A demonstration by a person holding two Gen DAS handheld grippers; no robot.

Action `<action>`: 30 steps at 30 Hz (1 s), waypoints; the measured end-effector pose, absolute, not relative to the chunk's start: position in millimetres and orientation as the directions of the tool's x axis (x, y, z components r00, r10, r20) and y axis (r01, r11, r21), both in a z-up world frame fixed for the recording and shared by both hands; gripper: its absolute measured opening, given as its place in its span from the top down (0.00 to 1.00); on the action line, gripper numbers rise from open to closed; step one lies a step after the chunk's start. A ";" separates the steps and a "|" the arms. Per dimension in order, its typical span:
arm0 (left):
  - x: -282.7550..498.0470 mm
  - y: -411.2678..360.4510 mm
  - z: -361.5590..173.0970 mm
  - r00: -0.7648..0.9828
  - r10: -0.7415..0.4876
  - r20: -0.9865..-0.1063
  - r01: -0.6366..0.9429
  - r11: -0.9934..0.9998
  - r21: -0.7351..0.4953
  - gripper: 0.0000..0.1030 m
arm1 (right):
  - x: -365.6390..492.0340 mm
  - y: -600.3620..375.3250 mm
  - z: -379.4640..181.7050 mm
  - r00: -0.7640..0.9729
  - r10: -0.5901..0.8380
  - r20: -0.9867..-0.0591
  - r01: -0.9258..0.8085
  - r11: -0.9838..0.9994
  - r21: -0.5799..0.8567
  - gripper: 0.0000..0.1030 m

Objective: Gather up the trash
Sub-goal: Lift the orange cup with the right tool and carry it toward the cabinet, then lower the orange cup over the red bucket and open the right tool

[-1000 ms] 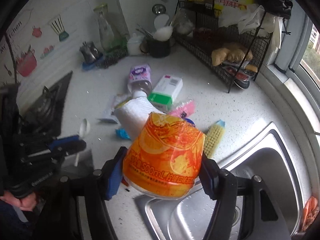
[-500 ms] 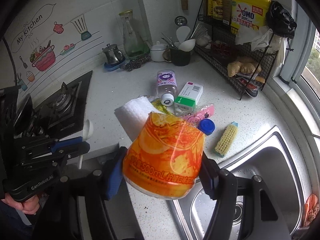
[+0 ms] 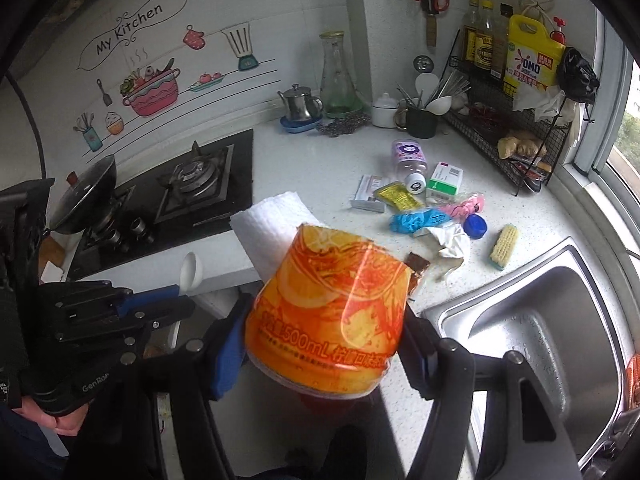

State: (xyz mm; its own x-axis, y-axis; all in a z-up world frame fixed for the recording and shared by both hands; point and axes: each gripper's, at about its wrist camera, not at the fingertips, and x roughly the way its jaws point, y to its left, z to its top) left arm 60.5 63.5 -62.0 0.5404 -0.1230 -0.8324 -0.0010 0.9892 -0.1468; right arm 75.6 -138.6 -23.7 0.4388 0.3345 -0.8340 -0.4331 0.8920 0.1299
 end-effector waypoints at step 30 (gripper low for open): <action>16.6 110.2 -316.3 0.277 -0.141 -0.950 -0.163 0.968 -0.192 0.91 | 24.0 -82.4 -270.8 0.171 0.224 -0.959 -0.410 0.902 0.138 0.38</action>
